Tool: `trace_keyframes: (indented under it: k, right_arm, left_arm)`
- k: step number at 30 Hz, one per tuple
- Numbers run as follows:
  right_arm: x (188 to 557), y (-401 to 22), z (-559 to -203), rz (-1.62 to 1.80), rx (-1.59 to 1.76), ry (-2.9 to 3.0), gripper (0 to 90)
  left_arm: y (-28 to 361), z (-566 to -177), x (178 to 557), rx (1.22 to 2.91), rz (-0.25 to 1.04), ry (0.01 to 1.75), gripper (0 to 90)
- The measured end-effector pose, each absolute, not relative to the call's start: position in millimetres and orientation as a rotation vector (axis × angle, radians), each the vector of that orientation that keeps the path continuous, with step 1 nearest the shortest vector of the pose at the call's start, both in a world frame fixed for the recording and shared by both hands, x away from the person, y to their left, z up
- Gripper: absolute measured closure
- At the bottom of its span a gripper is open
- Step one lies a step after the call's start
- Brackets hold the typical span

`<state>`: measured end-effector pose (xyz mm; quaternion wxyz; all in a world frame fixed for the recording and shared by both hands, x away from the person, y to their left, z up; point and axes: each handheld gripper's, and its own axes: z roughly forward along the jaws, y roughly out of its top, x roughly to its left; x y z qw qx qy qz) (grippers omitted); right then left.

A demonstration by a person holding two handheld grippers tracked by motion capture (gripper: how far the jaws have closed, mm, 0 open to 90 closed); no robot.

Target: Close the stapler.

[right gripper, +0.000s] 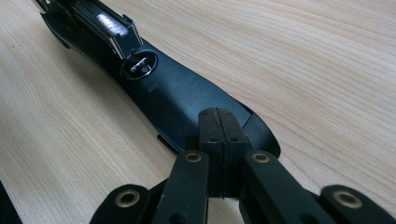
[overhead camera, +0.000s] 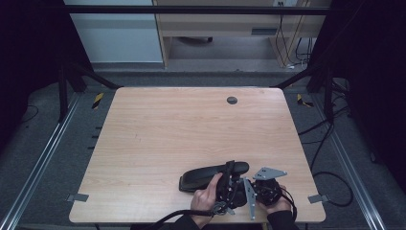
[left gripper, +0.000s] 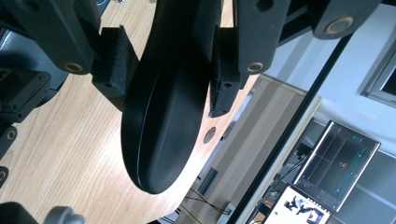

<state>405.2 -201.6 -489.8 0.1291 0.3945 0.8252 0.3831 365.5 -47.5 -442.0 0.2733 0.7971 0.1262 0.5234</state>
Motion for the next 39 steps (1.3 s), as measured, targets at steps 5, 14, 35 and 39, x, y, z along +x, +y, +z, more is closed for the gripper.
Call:
trace_keyframes:
  k: [5,14,35,39]
  right_arm:
    - [405.0,-202.0,-489.5,1.106,1.153,2.398,90.0]
    - [405.5,-203.9,-489.2,1.104,1.160,2.396,90.0]
    - [405.3,-205.5,-488.4,1.094,1.175,2.394,90.0]
    - [405.6,-206.1,-488.7,1.100,1.169,2.396,89.7]
  left_arm:
    - [-49.4,-444.8,365.4,2.149,1.412,0.335,55.8]
    - [-52.8,-450.3,365.3,2.161,1.427,0.313,55.5]
    - [-58.5,-459.8,364.4,2.195,1.448,0.270,54.9]
    - [-59.6,-462.2,364.0,2.197,1.456,0.261,54.8]
